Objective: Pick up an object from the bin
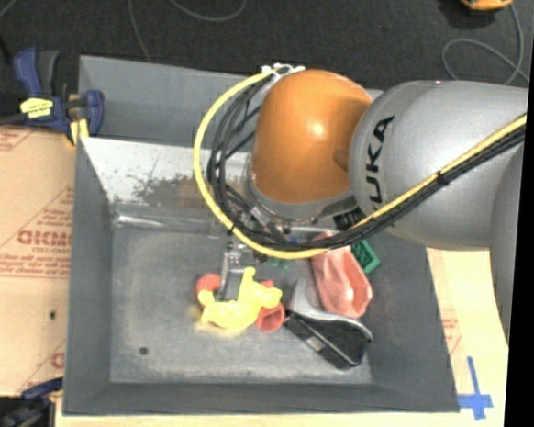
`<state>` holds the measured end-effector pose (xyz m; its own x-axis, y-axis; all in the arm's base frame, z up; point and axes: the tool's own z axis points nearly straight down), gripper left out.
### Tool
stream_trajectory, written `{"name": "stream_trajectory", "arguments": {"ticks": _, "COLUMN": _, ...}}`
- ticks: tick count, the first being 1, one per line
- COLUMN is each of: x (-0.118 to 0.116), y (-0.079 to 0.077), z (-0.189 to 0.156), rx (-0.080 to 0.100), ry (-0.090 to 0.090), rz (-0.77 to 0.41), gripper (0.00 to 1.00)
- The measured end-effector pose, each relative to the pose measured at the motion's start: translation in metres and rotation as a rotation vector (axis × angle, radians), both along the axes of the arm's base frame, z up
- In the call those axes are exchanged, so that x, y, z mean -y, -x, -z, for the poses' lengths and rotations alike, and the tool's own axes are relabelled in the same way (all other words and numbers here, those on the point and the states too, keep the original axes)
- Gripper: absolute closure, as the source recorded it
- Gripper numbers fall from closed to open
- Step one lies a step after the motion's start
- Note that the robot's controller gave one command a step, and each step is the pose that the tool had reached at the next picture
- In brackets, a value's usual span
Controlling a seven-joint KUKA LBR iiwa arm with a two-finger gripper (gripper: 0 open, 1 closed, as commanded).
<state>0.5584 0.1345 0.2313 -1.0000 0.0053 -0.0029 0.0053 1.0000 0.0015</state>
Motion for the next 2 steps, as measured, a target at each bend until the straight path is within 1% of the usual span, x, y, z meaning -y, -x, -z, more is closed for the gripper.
{"name": "stream_trajectory", "arguments": {"ticks": 1, "x": 0.000, "y": 0.000, "z": 0.000, "rx": 0.000, "ry": 0.000, "rz": 0.000, "gripper": 0.00}}
{"name": "stream_trajectory", "arguments": {"ticks": 2, "x": 0.014, "y": 0.002, "z": 0.017, "rx": 0.007, "ry": -0.003, "rz": 0.067, "gripper": 0.00}}
